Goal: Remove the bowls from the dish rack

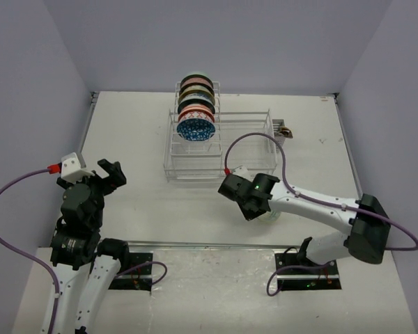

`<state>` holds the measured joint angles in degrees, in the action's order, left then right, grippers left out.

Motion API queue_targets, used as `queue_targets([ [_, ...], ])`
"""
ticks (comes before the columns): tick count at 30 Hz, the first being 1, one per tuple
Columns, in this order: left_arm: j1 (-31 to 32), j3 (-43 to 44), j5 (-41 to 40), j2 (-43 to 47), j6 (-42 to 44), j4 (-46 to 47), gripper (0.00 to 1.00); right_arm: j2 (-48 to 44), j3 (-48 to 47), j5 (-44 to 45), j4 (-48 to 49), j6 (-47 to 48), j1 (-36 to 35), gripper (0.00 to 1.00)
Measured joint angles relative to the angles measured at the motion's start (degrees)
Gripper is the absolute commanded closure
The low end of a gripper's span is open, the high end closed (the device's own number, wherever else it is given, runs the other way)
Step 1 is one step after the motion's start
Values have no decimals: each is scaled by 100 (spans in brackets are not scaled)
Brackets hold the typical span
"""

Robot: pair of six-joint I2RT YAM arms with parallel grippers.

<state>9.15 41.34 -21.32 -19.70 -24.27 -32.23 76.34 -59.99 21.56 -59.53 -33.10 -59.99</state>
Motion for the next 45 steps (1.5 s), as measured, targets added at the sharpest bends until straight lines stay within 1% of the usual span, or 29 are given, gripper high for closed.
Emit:
queue_targets([
  [4,0,0,11,0,0,0,0,697,46,-17,-70,0,-28,100],
  [9,0,0,13,4,0,2,0,1233,127,-199,133,11,-120,100],
  [12,0,0,17,7,0,0,0,1460,190,-280,208,20,-181,97],
  [14,0,0,17,7,2,2,0,1484,195,-284,212,35,-208,89],
  [15,0,0,17,7,2,2,0,1486,195,-284,210,37,-212,84],
  [16,0,0,20,7,0,2,0,1495,195,-308,219,24,-221,71],
  [17,2,0,22,7,2,2,0,1521,195,-313,229,-9,-236,68],
  [18,0,0,28,7,0,2,0,1556,195,-308,225,-15,-275,61],
  [20,0,0,50,7,2,2,0,1582,186,-304,197,-39,-354,54],
  [24,0,0,151,-22,7,2,0,1464,83,-297,72,-70,-505,45],
  [25,0,0,177,-52,9,2,0,1357,63,-293,42,-81,-525,44],
  [27,2,0,262,-162,31,2,0,1060,9,-273,7,-94,-538,36],
  [29,0,17,492,-317,79,2,0,623,-46,-234,-11,-101,-538,32],
  [33,0,269,1434,-822,81,-4,0,-321,-63,-28,68,-101,-542,18],
  [34,2,367,1707,-962,76,7,0,-575,-55,66,153,-118,-549,18],
  [36,2,588,2269,-1241,66,7,0,-1095,81,238,581,-144,-560,14],
  [37,4,717,2385,-1375,68,17,0,-1384,197,291,841,-175,-557,14],
  [41,4,1073,2741,-1585,57,48,0,-2697,896,293,2223,-450,-560,7],
  [42,4,1161,2855,-1613,37,46,0,-2973,1019,299,2500,-542,-560,7],
  [45,15,1641,3235,-1845,46,55,0,-3491,1102,459,3071,-741,-560,6],
])
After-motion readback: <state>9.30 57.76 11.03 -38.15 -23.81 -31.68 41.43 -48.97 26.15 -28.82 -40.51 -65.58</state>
